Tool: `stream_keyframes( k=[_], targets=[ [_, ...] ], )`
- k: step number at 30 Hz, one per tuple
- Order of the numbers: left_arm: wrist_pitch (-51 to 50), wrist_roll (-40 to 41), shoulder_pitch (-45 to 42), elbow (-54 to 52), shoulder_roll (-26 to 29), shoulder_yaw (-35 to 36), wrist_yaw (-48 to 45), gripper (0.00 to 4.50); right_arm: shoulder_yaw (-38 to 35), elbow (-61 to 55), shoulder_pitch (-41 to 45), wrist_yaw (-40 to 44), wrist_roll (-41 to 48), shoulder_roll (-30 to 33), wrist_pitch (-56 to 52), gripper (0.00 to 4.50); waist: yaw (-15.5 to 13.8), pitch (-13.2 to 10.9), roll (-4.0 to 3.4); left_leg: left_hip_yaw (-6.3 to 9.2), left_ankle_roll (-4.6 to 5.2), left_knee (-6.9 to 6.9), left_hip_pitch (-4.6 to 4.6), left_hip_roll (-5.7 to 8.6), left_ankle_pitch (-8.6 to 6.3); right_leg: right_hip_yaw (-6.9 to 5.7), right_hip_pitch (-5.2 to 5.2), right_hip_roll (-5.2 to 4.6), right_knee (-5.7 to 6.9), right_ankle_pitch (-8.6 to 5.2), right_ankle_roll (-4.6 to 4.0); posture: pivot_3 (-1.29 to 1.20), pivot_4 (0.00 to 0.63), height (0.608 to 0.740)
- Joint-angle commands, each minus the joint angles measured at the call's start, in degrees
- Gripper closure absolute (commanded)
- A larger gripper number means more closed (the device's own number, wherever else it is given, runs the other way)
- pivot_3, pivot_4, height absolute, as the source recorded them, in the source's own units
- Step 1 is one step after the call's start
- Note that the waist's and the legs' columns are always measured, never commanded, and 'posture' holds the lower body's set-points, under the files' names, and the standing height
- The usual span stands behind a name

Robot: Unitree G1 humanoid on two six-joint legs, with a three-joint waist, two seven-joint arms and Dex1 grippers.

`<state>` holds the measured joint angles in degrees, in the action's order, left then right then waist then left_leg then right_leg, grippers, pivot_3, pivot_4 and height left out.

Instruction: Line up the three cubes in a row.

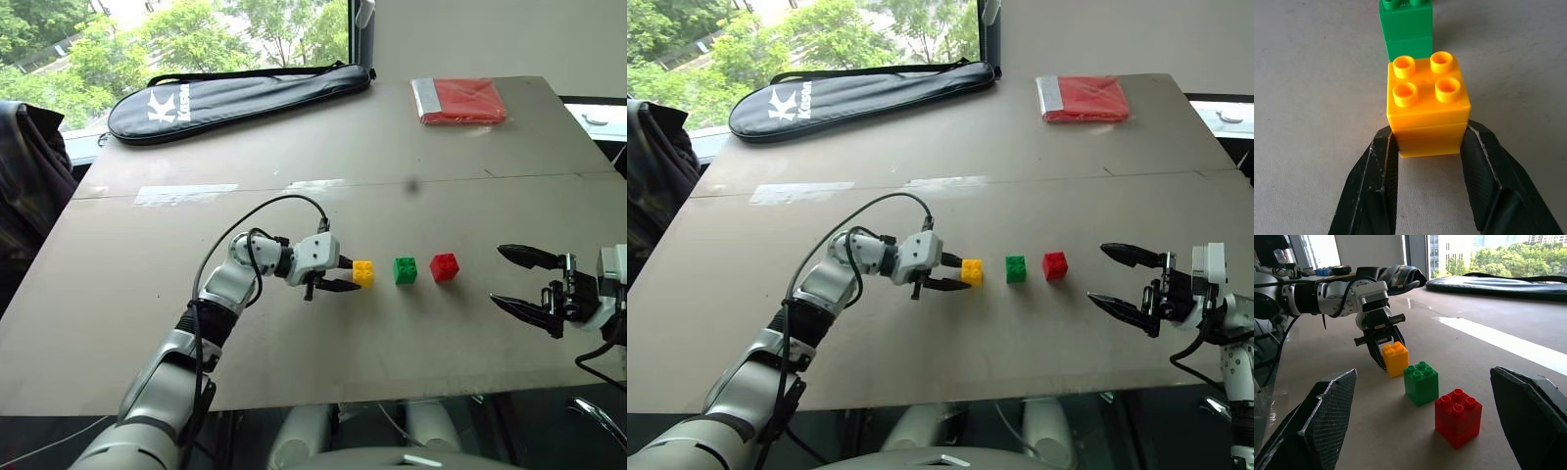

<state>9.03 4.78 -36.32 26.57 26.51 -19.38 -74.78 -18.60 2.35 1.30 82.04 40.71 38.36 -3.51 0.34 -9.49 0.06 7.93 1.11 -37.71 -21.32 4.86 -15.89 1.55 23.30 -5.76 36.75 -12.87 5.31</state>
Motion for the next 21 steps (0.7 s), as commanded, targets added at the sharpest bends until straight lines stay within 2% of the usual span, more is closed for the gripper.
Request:
stream_keyframes(
  k=[1, 16, 17, 21],
  targets=[
    [2.06, -1.71, -1.59, 4.20, -1.00, -0.39, 0.06, 3.30, -1.59, -1.82, -0.03, 0.31, 0.94, 0.61, 0.25, 0.00, -0.08, 0.00, 0.00, 0.01, 0.00, -0.02, 0.00, 0.00, 0.00, -0.01, -0.01, 0.00, 0.00, 0.00, 0.00, 0.00, 0.150, 0.732],
    [0.00, -0.73, 0.21, 2.74, -1.03, 0.90, 0.21, 3.30, -1.28, -1.55, 0.25, 0.17, 0.47, 0.64, 0.41, 0.00, 0.21, 0.00, 0.00, 0.05, 0.04, -0.17, 0.00, 0.01, -0.02, -0.03, -0.06, 0.01, 0.04, 0.00, 0.01, 0.00, 0.150, 0.732],
    [-0.03, -0.99, 0.23, 2.62, -1.07, 0.98, 0.71, 2.26, -1.29, -1.40, 0.31, 0.28, 0.45, 0.70, 0.43, 0.00, 0.22, 0.00, 0.00, 0.05, 0.03, -0.17, 0.00, 0.01, -0.02, -0.03, -0.06, 0.02, 0.04, 0.00, 0.01, 0.00, 0.150, 0.732],
    [0.01, -1.72, 0.16, 2.64, -1.18, 1.07, 1.94, 0.61, -1.28, -0.76, 0.61, 0.71, 0.30, 0.89, 0.53, 0.00, 0.24, 0.00, 0.00, 0.05, 0.03, -0.17, 0.00, 0.01, -0.02, -0.03, -0.06, 0.02, 0.04, 0.00, 0.01, 0.00, 0.150, 0.732]
  ],
)
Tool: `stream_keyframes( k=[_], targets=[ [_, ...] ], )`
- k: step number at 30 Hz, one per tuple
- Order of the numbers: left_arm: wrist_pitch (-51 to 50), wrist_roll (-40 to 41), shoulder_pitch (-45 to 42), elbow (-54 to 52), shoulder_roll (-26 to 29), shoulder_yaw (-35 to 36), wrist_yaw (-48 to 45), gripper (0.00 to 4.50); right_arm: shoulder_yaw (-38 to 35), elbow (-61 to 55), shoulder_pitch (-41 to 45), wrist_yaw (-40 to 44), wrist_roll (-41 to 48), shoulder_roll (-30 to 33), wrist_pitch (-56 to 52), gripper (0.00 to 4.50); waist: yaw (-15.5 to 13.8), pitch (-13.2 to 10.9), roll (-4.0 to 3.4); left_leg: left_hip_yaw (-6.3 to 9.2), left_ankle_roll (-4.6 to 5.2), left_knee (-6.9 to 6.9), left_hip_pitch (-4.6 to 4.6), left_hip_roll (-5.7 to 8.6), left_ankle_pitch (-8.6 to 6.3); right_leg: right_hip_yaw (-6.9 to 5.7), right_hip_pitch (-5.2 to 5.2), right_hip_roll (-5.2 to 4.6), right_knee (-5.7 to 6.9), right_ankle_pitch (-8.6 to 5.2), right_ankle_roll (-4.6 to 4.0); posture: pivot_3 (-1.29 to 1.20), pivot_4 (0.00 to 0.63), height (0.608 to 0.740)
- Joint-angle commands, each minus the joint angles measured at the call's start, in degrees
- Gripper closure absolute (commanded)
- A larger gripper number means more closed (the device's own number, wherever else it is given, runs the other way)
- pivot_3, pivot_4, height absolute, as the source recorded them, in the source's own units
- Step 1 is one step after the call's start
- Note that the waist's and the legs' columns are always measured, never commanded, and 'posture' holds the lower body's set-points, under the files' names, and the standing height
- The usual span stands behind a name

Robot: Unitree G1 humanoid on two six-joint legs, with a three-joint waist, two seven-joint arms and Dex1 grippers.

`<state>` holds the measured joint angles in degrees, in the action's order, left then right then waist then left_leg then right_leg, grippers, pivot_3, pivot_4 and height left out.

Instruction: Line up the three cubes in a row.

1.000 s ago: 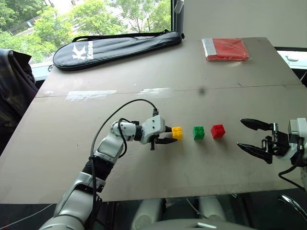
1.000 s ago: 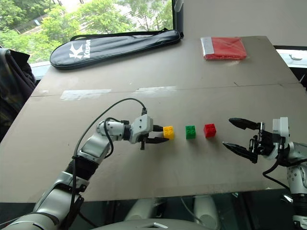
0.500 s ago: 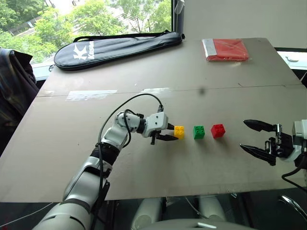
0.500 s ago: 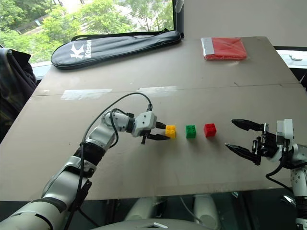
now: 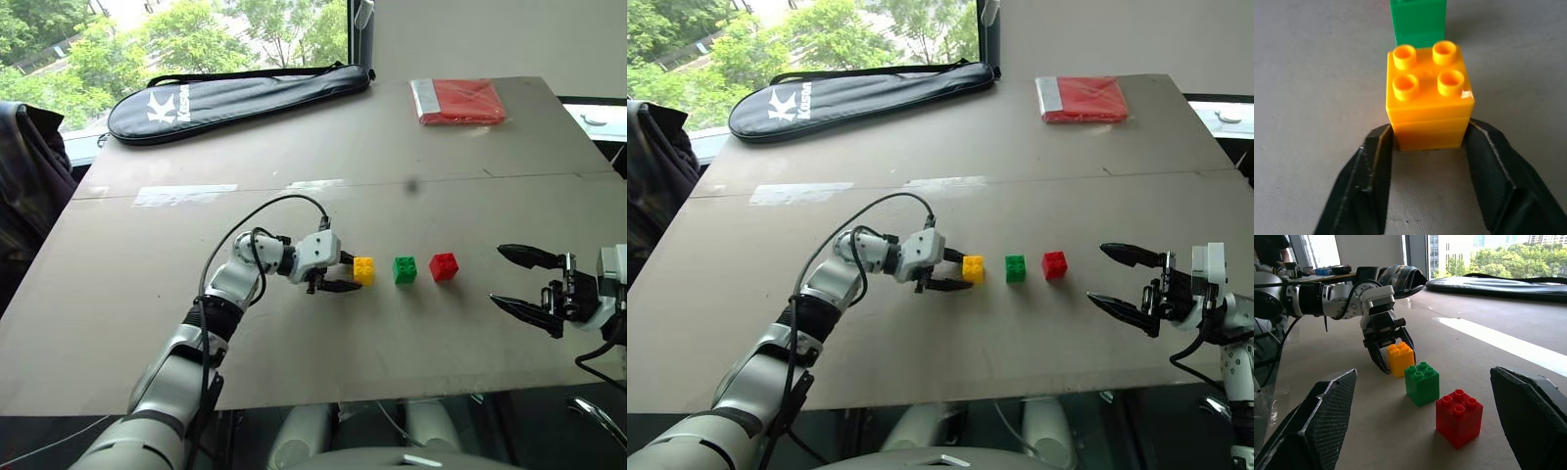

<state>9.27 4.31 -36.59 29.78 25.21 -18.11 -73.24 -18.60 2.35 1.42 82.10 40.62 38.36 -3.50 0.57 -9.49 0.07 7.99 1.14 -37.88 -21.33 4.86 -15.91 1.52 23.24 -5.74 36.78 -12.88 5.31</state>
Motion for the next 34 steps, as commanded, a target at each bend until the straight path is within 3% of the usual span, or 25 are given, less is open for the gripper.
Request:
stream_keyframes(
  k=[1, 8, 13, 19, 24, 29, 34],
  targets=[
    [-0.42, -1.19, 0.48, -0.64, 0.16, -0.19, 0.41, 0.34, -1.24, -0.64, 0.59, 0.72, 0.33, 0.90, 0.55, 0.00, 0.01, 0.00, 0.00, 0.00, 0.00, 0.00, 0.00, 0.00, 0.00, 0.00, 0.00, 0.00, 0.00, 0.00, 0.00, 0.00, 0.150, 0.732],
    [-2.94, 1.34, 3.33, -5.40, 1.62, 1.97, 1.13, 0.34, -0.96, -0.19, 0.90, 1.07, 0.09, 1.12, 0.30, 0.00, 0.08, 0.00, 0.00, 0.00, 0.00, 0.00, 0.00, 0.00, 0.00, 0.00, 0.00, 0.00, 0.00, 0.00, 0.00, 0.00, 0.150, 0.732],
    [-8.83, 9.40, 11.10, -18.34, 5.15, 6.52, -1.54, 0.34, -1.39, 0.37, -0.37, 1.14, -0.15, 1.22, 0.53, 0.00, 0.39, -0.01, -0.01, -0.03, 0.00, 0.02, -0.02, -0.05, 0.00, 0.05, 0.08, 0.02, 0.01, 0.00, -0.01, 0.00, 0.150, 0.732],
    [-18.99, 13.02, 23.91, -34.64, 9.37, 13.88, 7.23, 0.34, -2.53, 2.72, -3.48, 0.46, -1.80, 0.44, 3.31, 0.00, 0.00, 0.00, -0.03, 0.02, -0.11, -0.03, -0.40, -0.06, 0.05, 0.03, 0.40, -0.01, 0.04, 0.01, -0.03, 0.00, 0.150, 0.732],
    [-23.33, 9.24, 38.47, -46.08, 8.87, 19.63, 20.92, 0.34, -2.93, 5.57, -5.10, -0.80, -3.32, -0.22, 5.40, 0.00, 0.06, 0.01, -0.05, 0.00, 0.00, -0.03, -0.38, -0.04, -0.01, 0.04, 0.39, -0.05, 0.03, 0.01, -0.03, 0.00, 0.150, 0.732],
    [-24.30, 7.99, 47.55, -50.64, 6.88, 19.78, 27.59, 0.34, -2.41, 7.34, -5.23, -1.43, -4.94, -0.53, 6.73, 0.00, -0.19, 0.04, -0.11, -0.07, 0.01, 0.00, -0.34, -0.05, -0.02, 0.10, 0.36, -0.07, 0.03, 0.00, -0.03, 0.00, 0.150, 0.732],
    [-23.26, 7.73, 50.69, -49.84, 6.06, 18.46, 29.00, 0.34, -0.78, 9.70, -4.68, -0.30, -7.51, -0.47, 8.93, 0.00, -0.32, 0.14, -0.23, -0.08, 0.02, 0.00, -0.27, -0.06, -0.02, 0.08, 0.29, -0.05, 0.03, 0.00, -0.04, 0.00, 0.150, 0.732]
  ],
)
